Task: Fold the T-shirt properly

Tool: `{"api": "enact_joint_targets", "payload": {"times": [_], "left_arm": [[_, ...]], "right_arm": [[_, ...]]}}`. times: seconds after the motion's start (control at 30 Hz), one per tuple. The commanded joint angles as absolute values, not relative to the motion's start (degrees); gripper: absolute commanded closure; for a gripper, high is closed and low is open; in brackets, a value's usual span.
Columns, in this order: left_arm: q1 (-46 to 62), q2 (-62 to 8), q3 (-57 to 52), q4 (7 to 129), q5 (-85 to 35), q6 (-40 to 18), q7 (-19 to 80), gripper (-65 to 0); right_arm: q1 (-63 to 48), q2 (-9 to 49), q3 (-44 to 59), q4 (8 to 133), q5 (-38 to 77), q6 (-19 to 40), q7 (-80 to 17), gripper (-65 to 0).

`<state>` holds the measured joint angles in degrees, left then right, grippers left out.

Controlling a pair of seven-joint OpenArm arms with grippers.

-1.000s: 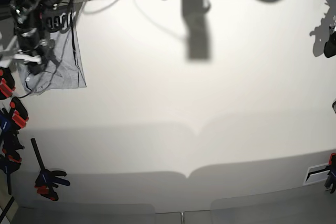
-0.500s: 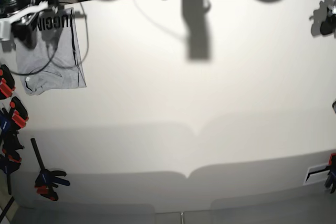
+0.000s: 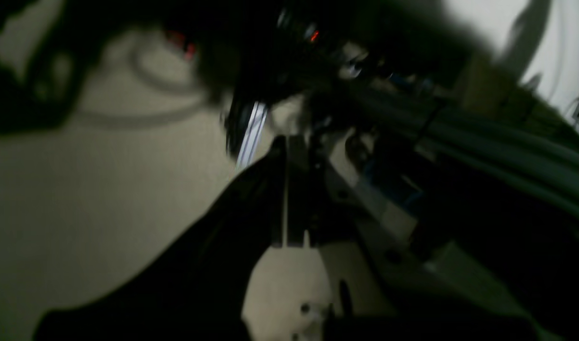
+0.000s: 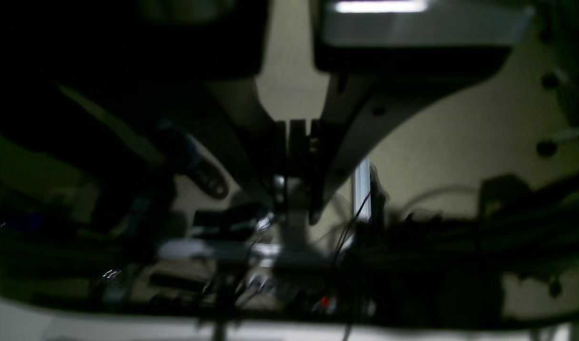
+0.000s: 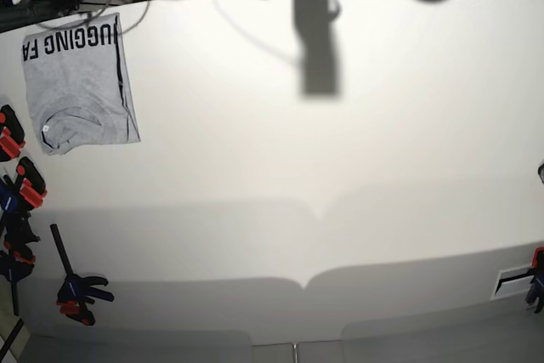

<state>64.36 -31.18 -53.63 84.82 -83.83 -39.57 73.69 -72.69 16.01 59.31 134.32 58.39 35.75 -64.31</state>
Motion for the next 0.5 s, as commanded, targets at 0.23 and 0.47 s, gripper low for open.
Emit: {"api": "enact_joint_targets", "payload": {"times": [0.23,0.47], "left_arm": [[75.00,-31.94,-43.16,85.06,-85.00,-40.00,73.49,0.0],[75.00,-32.84,-22.24,83.57,-61.08,-40.00,49.78,0.0]], "right_arm": [[-75.00,23.27,36.56,111.55,50.15,40.00,-59.55,0.0],[-68.12,36.29,8.54,74.39,29.26,40.00,-38.46,0.0]]}}
